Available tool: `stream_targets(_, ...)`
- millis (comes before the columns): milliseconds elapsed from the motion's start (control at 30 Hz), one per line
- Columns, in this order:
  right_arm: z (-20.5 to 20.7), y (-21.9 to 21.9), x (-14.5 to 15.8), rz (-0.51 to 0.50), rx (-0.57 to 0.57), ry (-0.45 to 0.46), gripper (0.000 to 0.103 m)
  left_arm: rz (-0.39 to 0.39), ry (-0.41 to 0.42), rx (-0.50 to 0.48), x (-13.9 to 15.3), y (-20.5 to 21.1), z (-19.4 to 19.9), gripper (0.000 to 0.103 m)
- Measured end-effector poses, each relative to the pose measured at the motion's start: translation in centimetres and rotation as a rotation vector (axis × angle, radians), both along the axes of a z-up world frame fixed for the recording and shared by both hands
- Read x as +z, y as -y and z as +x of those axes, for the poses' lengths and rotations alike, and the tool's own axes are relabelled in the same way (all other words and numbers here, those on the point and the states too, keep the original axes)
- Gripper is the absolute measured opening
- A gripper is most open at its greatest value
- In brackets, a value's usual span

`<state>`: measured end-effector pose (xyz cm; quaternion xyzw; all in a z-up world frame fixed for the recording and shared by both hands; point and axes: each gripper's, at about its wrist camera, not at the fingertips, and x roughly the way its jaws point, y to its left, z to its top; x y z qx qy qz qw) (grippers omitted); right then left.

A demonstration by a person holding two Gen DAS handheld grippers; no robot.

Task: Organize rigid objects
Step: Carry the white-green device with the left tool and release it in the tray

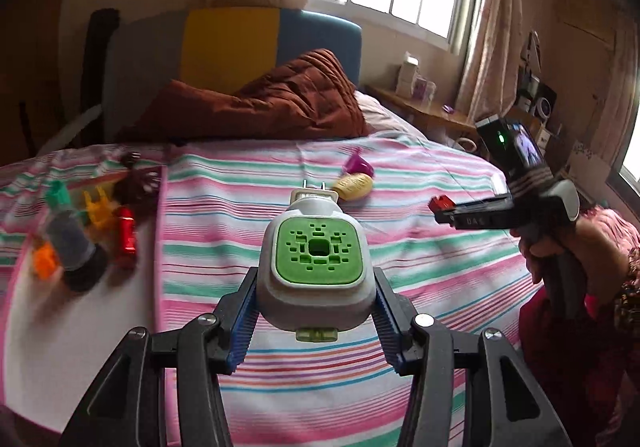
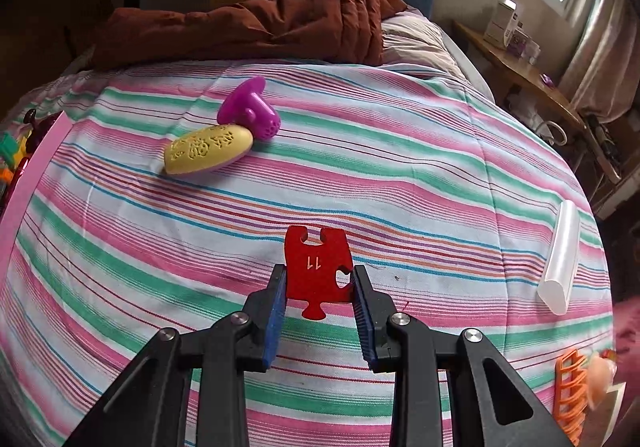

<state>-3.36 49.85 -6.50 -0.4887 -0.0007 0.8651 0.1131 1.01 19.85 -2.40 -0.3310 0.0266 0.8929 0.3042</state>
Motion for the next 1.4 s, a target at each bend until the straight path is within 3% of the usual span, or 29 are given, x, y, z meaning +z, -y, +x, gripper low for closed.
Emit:
stream_targets(233,-0.1,0.7,-0.1,0.022,0.033,0.006,0.032,-0.019,0.006,0.098,0.4,4.6,-0.8,0.053)
stream_targets(667,0.1,0.3,-0.3,0.026,0.002,0.015,0.032,-0.038,0.128,0.330,-1.9,14.0,-4.4,0.053)
stream_targets(833,0.1,0.0,-0.2,0.031,-0.014,0.011,0.032,-0.059,0.147,0.351,-2.7,15.5,-4.9,0.053)
stream_targets(1100,0.7,-0.1,1.5,-0.026,-0.021,-0.091,0.032,-0.127,0.181,0.407,-4.3,17.1,-6.3,0.053)
stream_targets(1233,0.5,0.0,1.4,-0.033,-0.020,-0.086,0.032,-0.138,0.197,0.432,-4.7,18.0,-7.2,0.053)
stream_targets(1400,0.4,0.1,1.1,-0.028,-0.016,-0.075,0.032,-0.159,0.151,0.453,-4.1,18.1,-6.8,0.054)
